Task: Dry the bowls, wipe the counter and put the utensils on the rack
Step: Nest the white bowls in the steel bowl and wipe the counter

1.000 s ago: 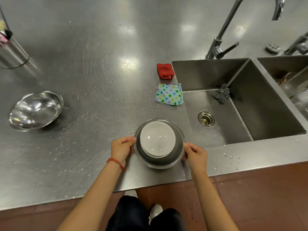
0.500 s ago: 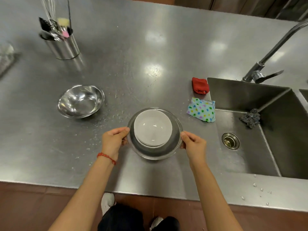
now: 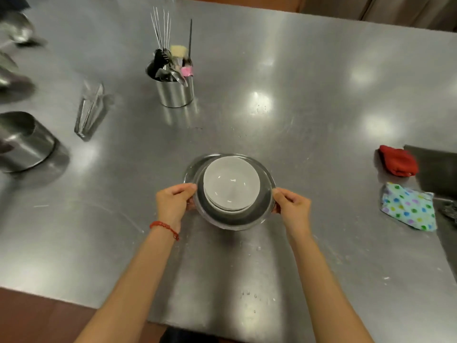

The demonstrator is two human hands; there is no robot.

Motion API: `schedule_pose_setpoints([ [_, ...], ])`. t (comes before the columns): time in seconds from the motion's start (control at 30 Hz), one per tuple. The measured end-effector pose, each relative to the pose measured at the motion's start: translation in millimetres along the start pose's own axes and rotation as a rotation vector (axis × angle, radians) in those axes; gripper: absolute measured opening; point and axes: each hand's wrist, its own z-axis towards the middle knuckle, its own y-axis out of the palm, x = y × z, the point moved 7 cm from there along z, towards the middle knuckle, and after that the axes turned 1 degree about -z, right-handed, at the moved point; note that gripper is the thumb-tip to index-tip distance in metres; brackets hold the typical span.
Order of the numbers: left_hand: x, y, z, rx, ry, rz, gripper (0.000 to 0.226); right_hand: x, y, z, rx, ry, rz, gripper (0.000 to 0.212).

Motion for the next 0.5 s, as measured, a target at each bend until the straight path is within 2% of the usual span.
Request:
schedule_pose_setpoints([
  [0.23,-6,-15,56,0.017,-0.038,0.110,0.014,8,48,31,0.026,0.009,-0.117,0.019],
  [0.37,-14,-16,73,0.051,-0.038,0.182,0.016,14,58,40,0.021,-0.014,-0.218,0.024],
  [0.5,-17,-14,74,0.068,0.012,0.223,0.014,17,59,43,0.040,-0.047,-0.350,0.018],
])
